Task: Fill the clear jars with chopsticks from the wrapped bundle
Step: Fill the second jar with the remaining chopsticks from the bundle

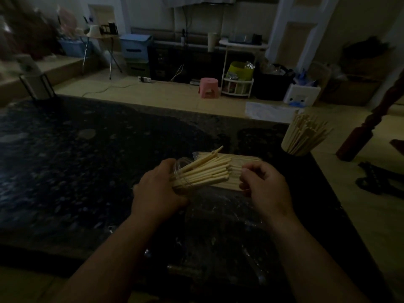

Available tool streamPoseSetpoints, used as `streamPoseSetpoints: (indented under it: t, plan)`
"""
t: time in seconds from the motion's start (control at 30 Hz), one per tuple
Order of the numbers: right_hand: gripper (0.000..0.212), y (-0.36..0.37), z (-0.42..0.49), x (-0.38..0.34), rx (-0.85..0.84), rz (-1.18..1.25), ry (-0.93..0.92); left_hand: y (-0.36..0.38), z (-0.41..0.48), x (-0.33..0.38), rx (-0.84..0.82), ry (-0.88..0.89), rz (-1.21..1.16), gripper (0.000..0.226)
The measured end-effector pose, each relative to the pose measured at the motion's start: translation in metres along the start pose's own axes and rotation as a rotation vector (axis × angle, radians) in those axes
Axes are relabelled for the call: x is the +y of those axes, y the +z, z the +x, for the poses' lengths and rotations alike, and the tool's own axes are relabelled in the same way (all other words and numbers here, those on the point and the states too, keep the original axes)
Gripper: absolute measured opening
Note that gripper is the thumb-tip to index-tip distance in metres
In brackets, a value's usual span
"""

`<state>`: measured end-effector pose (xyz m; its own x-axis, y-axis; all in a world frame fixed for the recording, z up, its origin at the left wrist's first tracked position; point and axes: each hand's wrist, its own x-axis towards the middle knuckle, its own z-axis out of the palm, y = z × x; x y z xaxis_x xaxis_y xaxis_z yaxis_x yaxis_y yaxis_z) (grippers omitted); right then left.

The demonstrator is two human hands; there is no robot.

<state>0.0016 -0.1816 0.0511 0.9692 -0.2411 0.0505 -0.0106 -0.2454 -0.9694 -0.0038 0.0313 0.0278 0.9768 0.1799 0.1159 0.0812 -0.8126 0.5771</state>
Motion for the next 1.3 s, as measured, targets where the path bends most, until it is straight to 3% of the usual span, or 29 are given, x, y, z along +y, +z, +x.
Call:
streamPoseSetpoints:
  t: [0.17,0.4,0.6,0.7,0.87,0.93,1.03,1.2,1.3]
  plan:
    - [0.017,-0.005,-0.004,0.002,-0.328,-0.135,0.154,-0.002,0.001,0.0,0.007,-0.041,-0.025,0.09]
    - [0.005,0.006,-0.014,0.019,-0.441,-0.639,-0.049,-0.004,0.002,0.002,0.014,-0.042,-0.082,0.086]
    - [0.004,0.014,-0.015,0.031,-0.634,-0.961,-0.051,-0.006,0.007,-0.004,0.029,-0.086,-0.056,0.095]
    - [0.017,0.018,-0.017,0.043,-0.69,-0.999,-0.029,-0.007,0.008,-0.006,0.022,-0.091,-0.072,0.096]
    - [0.055,0.03,-0.015,0.081,-0.613,-0.939,-0.135,-0.011,0.01,-0.007,0.015,-0.108,-0.07,0.098]
    - [0.06,0.033,-0.013,0.088,-0.6,-0.977,-0.103,-0.011,0.01,-0.006,0.017,-0.113,-0.071,0.096]
    - [0.061,0.043,-0.006,0.092,-0.558,-1.009,-0.12,-0.011,0.011,-0.005,0.03,-0.112,-0.071,0.094]
    - [0.051,0.065,0.022,0.078,-0.335,-1.022,-0.179,-0.008,0.015,-0.005,0.036,-0.119,-0.092,0.098]
    - [0.053,0.069,0.035,0.064,-0.372,-1.096,-0.123,-0.007,0.017,-0.006,0.042,-0.118,-0.094,0.1]
